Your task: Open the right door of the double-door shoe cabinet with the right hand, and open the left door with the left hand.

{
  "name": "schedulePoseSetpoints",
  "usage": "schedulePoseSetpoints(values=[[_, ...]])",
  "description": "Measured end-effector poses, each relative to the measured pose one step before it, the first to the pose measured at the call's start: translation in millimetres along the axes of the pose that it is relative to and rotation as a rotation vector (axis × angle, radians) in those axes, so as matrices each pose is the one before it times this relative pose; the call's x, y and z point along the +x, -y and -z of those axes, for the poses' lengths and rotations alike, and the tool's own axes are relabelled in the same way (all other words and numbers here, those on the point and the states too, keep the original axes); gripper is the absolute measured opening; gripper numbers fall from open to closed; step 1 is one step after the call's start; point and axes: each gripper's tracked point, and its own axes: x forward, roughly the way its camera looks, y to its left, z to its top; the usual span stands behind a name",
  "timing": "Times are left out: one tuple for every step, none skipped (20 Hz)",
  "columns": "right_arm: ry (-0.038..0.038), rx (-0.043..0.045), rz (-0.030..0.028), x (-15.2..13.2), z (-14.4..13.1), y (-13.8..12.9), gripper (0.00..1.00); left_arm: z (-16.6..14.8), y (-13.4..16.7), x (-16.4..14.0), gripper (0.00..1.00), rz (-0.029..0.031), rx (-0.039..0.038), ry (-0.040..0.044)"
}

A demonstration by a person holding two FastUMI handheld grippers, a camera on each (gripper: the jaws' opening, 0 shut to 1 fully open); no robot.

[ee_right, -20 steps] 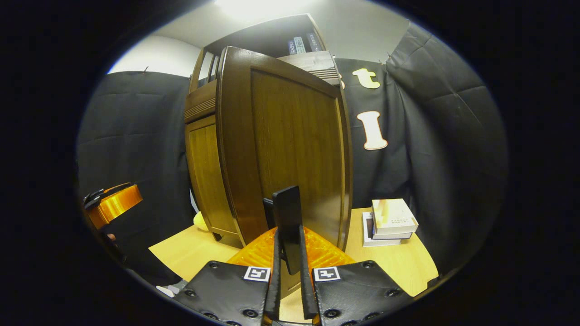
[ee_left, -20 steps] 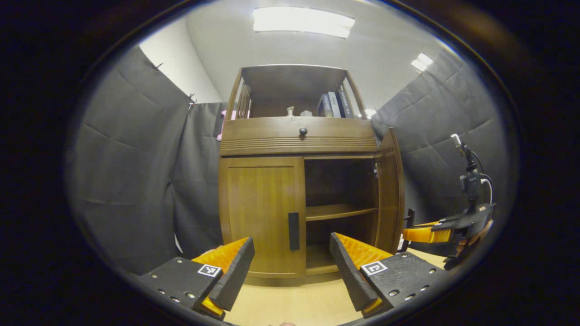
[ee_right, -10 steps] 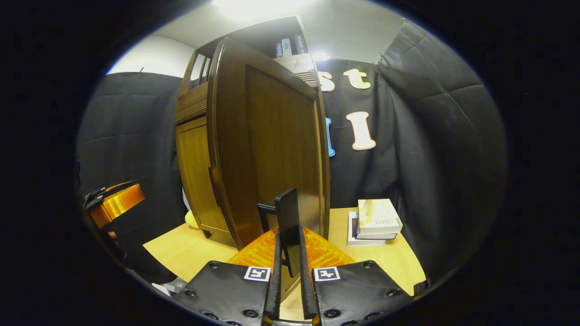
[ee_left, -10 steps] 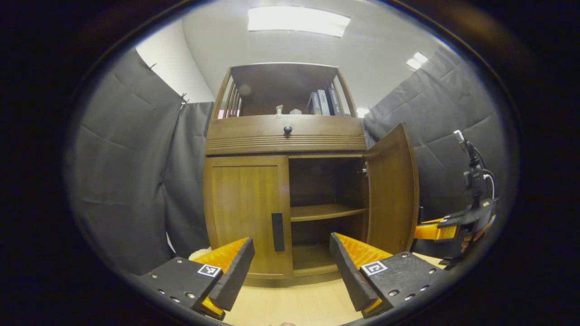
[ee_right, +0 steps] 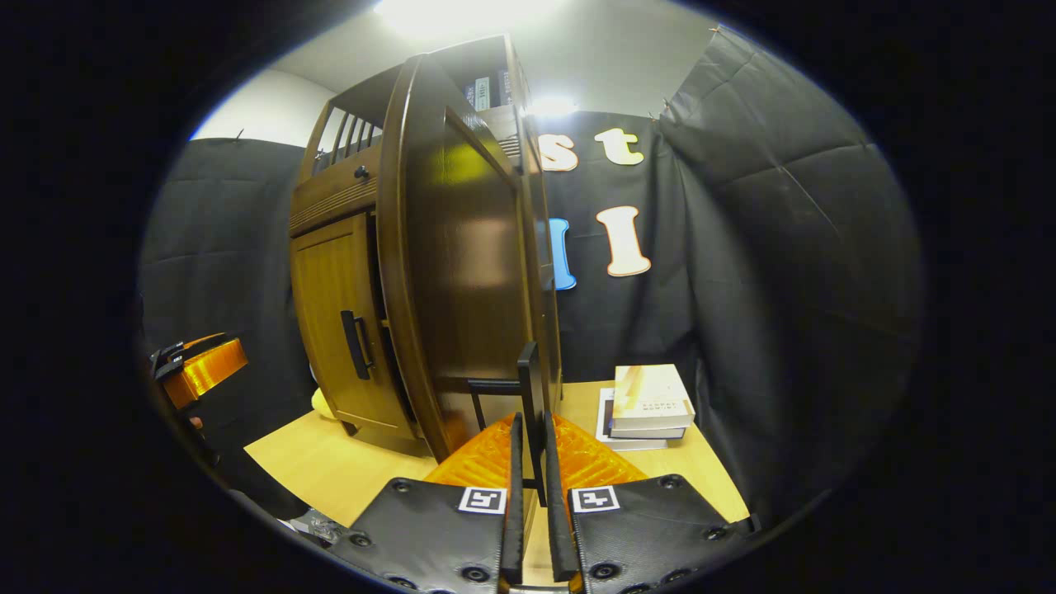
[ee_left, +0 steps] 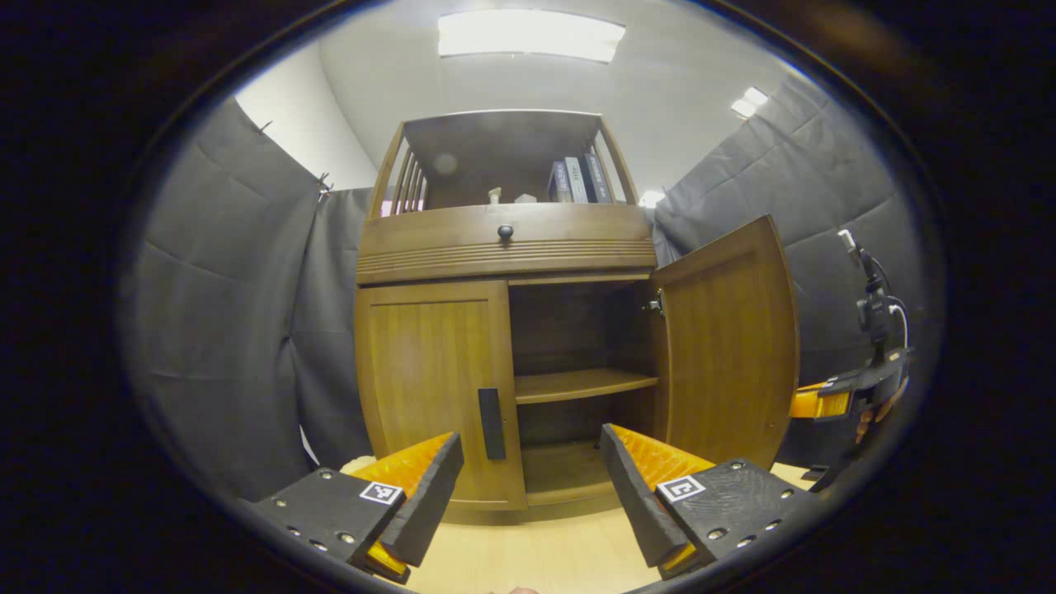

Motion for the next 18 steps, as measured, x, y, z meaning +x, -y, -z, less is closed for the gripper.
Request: schedulePoseSetpoints(values=[[0.00671,0.00540,0.00762,-3.28,-1.44,5.45,0.14,0.69,0.66,0.65,0.98,0.00185,0.00516,-0.00245],[0.00634,0.00846,0.00244,-1.80,-2.13,3.38,0.24,1.31,2.28,1.88,0.98,0.00231,0.00255,-0.00134],[0.00642,0.01426,-0.00661,-4.24,-0.96,0.48,0.14,0.84,0.65,1.82,0.98,0.00143,0.00095,-0.00128],[0.00716,0.00946,0.00053,-2.28,-2.53,-0.04,0.14,1.27,0.61,2.27,0.98,0.00108,-0.00035,-0.00092],[0.00582,-0.00320,0.00833,-2.40,-0.39,1.48,0.14,0.28,-0.18,2.80,0.98,0.00104,0.00125,-0.00083],[0.00695,-0.00955,0.01174,-2.74,-1.54,1.90,0.14,0.69,-0.77,2.95,0.98,-0.00068,0.00224,-0.00146],[0.00766,-0.01044,0.01028,-4.77,-1.28,-0.13,0.14,0.56,-1.87,4.43,0.98,-0.00118,0.00263,-0.00113],[0.01039,-0.01049,0.02565,-6.14,-3.72,2.21,0.14,1.85,-1.93,5.26,0.98,-0.00080,0.00182,0.00088],[0.00662,-0.00441,0.00648,-7.77,-2.07,0.12,0.24,0.77,-2.95,6.96,0.98,-0.00355,0.00263,-0.00002],[0.01208,-0.00128,0.01187,-4.97,-3.38,0.42,0.34,0.11,-4.42,7.95,0.98,-0.00379,0.00182,0.00075],[0.01959,-0.00436,0.02088,-7.23,-6.37,1.01,0.44,0.70,-3.86,9.56,0.98,-0.00351,-0.00022,0.00262],[0.02220,-0.00678,0.02157,-8.65,-6.74,4.72,0.53,1.98,-1.83,10.49,0.98,-0.00350,-0.00094,-0.00173],[0.02093,-0.00183,0.02501,1.84,-3.73,2.61,0.63,0.80,-3.30,10.11,0.98,-0.00430,-0.00146,-0.00255],[0.01575,0.00106,0.01850,-9.36,-5.86,-0.17,0.73,3.68,-3.85,8.38,0.98,-0.00474,-0.00156,-0.00199],[0.01123,0.00029,0.01561,-6.77,-2.83,0.07,0.83,3.01,-5.20,8.89,0.98,-0.00579,0.00049,-0.00162],[0.00740,-0.00674,0.01779,-7.28,-2.09,0.85,0.92,4.77,-3.49,7.90,0.98,-0.00421,-0.00062,-0.00232],[0.00720,-0.00991,0.01613,-5.95,-1.25,2.20,1.00,3.42,-3.92,10.27,0.98,-0.00397,-0.00126,-0.00359],[0.00583,-0.00869,0.01395,-5.82,-1.21,0.80,0.97,4.89,-3.43,11.92,0.98,-0.00308,-0.00211,-0.00818]])
